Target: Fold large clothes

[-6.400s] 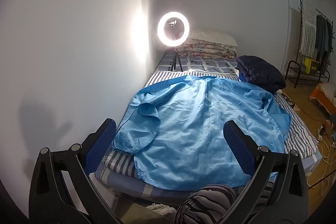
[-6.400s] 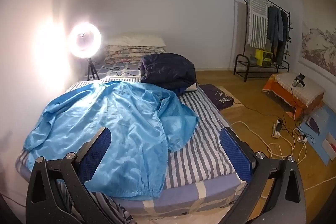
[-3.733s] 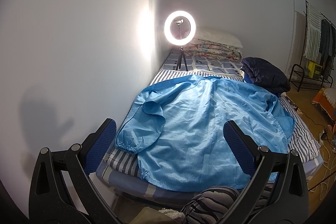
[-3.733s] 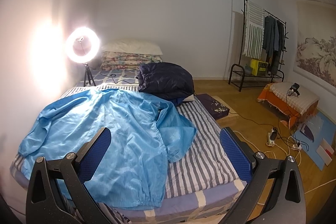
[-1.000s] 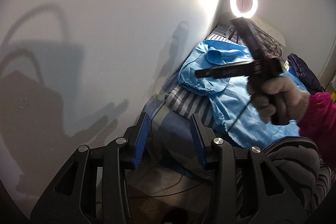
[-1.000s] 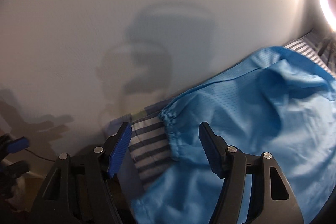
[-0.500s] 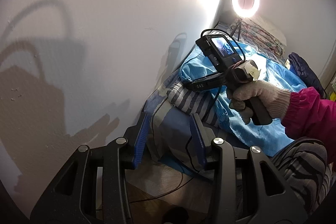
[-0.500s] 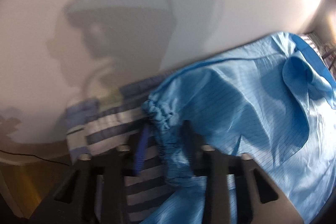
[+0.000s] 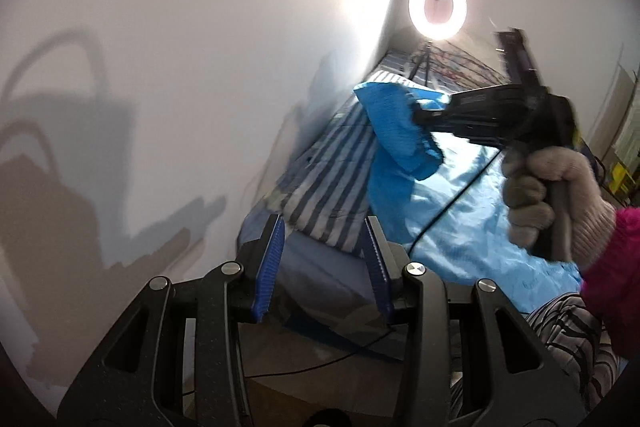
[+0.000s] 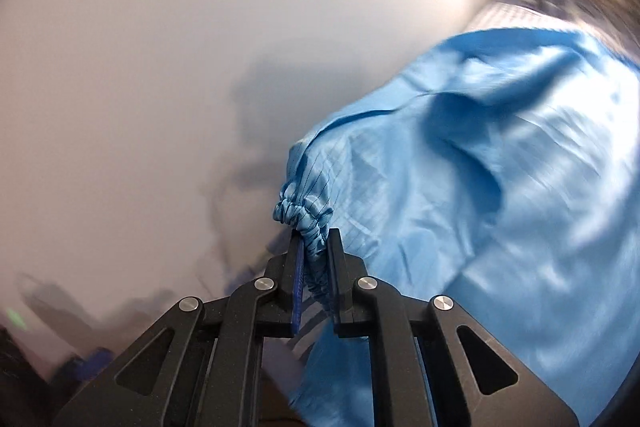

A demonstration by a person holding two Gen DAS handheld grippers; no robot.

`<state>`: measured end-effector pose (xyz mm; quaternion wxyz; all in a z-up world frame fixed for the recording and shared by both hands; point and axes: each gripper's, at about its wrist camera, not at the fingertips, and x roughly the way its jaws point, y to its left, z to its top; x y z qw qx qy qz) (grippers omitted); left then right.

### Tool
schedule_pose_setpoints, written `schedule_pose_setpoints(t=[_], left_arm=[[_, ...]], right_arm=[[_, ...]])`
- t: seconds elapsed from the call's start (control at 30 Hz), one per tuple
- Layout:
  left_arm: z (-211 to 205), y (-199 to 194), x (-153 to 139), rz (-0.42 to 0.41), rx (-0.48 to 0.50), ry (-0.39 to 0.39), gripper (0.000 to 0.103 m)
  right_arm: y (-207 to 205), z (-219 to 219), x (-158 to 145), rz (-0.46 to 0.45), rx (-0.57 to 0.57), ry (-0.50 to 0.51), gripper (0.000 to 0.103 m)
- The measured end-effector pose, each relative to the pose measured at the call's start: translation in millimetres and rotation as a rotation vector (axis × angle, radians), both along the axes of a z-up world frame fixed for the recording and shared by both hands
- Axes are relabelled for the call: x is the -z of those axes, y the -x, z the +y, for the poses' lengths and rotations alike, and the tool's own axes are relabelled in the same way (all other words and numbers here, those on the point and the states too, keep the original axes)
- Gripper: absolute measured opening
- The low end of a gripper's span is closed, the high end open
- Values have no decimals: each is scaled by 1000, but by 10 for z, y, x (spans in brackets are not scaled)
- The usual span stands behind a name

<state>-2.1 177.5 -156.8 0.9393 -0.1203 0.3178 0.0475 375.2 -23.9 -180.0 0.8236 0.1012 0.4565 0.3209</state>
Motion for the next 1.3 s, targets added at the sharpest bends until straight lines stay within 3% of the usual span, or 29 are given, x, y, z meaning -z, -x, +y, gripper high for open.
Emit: schedule_pose_setpoints(t=[0.17,0.33,0.6,0.73,0.9,0.97,1.1,1.2,1.3], left_arm=[[-128,-137,-9,-8,54,-7,41],[-307,-290,9,-12,102,-12,41],[-562,-546,141,18,155,2,41],[-624,-723,239,59,182,68,41],[-567,-867,272,76,168,100,41],[-508,-901,278,82,163,116,41],[-483,-1016,339,106,174,117,41],[-502,-1079,435,132,192,129,41],[-563,-1145,570,171,222,171,41]], right_arm=[[299,-672,-4,20,202,-163,9],[540,-1278,399,148,437,-319,9],[1022,-1624,768,281,611,-291,9],[1161,-1520,844,355,582,-313,9],[1425,-990,845,387,351,-281,9],[1517,-784,792,368,228,-241,9],[1629,-662,552,267,95,-126,13],[1668,-740,339,205,43,-73,14],[1570,-984,180,155,62,-56,14]])
